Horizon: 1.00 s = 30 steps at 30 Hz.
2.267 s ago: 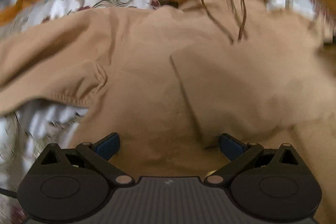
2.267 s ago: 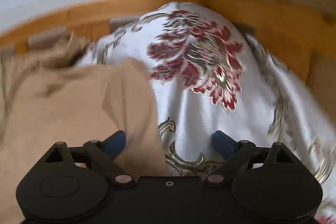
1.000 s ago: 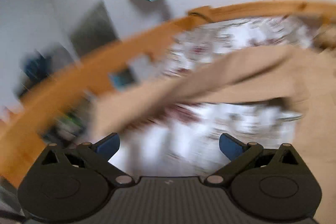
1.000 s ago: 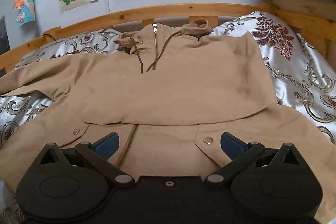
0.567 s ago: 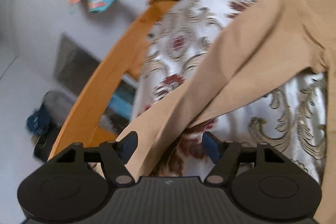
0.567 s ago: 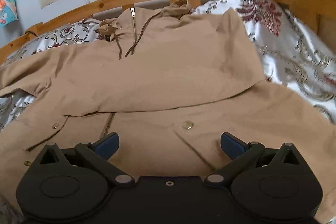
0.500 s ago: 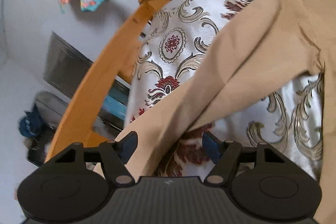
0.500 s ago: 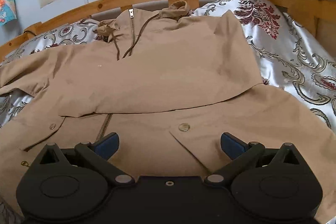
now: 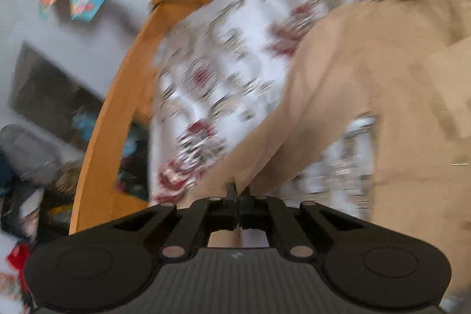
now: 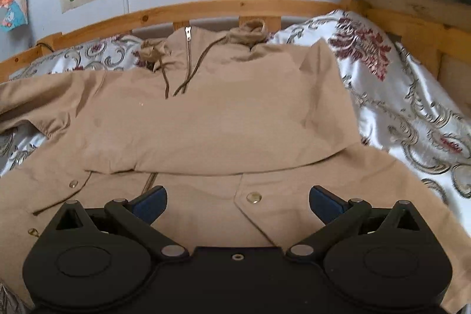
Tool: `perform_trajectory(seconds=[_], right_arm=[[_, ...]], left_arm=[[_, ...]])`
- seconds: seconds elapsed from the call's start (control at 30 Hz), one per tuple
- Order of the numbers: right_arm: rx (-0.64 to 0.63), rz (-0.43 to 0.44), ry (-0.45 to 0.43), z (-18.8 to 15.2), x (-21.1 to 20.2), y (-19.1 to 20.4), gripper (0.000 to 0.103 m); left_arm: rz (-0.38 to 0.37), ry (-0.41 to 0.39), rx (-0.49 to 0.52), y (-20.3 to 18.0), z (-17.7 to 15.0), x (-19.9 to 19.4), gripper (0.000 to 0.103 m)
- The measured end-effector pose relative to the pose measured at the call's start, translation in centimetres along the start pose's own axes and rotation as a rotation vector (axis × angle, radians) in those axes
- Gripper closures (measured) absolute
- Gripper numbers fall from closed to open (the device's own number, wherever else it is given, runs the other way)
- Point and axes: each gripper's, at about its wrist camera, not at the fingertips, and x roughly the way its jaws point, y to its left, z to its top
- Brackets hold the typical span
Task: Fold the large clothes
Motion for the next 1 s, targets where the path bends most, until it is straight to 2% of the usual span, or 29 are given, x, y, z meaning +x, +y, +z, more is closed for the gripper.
perform_trajectory(seconds=[0.03, 0.1, 0.23, 0.43, 0.53, 0.63, 0.73, 0.77, 0.9, 1.0], right_arm=[[0.005, 0.001, -0.005, 0.1, -0.1, 0.0, 0.001], [0.013, -0.001, -0.011, 0.2, -0.3, -0.2, 0.001], [0.037, -0.003, -0.017, 0.4, -0.4, -0.9, 0.001], [0.110, 0.036, -0.120, 1.0, -1.6, -2.5, 0.001], [0.118, 0.171, -0.213, 1.1, -2.5, -3.2, 0.001], [0.154, 0.414, -0.295, 0.8, -2.9, -4.3, 0.001], [0.170, 0.532, -0.280, 1.1, -1.9, -4.7, 0.001], [0.166, 0.533, -0.268, 1.1, -1.4, -4.7, 0.001], [0.195, 0.392, -0.205, 0.9, 1.0, -5.8, 0.001], [0.206, 0.345, -0.209, 1.1, 2.9, -6.9, 0.001]], left_arm=[[-0.044, -0.016, 0.005, -0.2, 0.3, -1.4, 0.103], [-0.183, -0.041, -0.011, -0.9, 1.4, -4.5, 0.103], [-0.396, -0.084, 0.001, -4.2, 4.2, -8.6, 0.103], [-0.576, -0.110, 0.088, -13.0, 9.1, -10.4, 0.103], [-0.649, -0.152, 0.152, -17.6, 11.0, -9.7, 0.103], [-0.709, -0.174, 0.215, -21.5, 12.3, -8.4, 0.103], [-0.768, -0.161, 0.217, -23.5, 13.2, -6.4, 0.103], [-0.781, -0.157, 0.209, -23.9, 13.3, -5.9, 0.103], [-0.830, -0.151, 0.183, -25.0, 13.8, -4.3, 0.103], [-0.843, -0.154, 0.197, -25.5, 13.8, -3.9, 0.103]])
